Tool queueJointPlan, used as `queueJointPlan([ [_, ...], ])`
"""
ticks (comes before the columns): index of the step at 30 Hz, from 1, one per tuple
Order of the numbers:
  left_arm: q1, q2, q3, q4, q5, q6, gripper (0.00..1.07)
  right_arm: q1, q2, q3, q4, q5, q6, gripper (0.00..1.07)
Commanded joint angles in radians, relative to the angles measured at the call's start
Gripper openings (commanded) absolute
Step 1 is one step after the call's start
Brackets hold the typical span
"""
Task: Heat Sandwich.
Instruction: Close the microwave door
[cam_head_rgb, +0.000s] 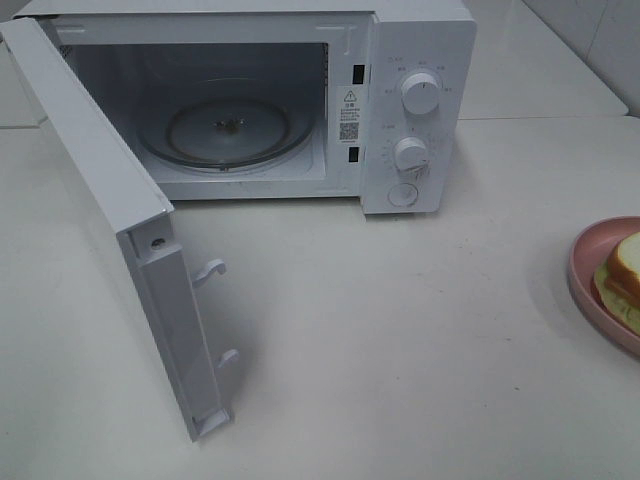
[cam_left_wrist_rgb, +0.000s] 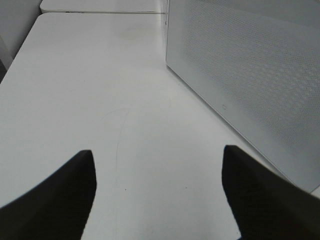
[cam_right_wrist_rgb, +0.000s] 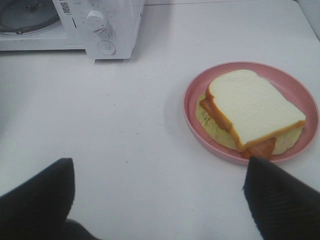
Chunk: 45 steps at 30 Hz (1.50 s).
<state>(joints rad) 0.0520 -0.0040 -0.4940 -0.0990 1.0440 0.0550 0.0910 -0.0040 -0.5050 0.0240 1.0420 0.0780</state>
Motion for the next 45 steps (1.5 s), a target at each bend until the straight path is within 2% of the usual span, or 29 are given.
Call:
queueJointPlan([
  [1, -0.002, -0.012, 0.003, -0.003, -0.008, 0.001, 0.66, -0.009, -0.027, 0.002, -0.010, -0.005, 0.010, 0.86],
  [45, -0.002, -0.012, 0.003, -0.003, -0.008, 0.002, 0.66, -0.009, -0.027, 0.002, -0.010, -0.005, 0.010, 0.76],
])
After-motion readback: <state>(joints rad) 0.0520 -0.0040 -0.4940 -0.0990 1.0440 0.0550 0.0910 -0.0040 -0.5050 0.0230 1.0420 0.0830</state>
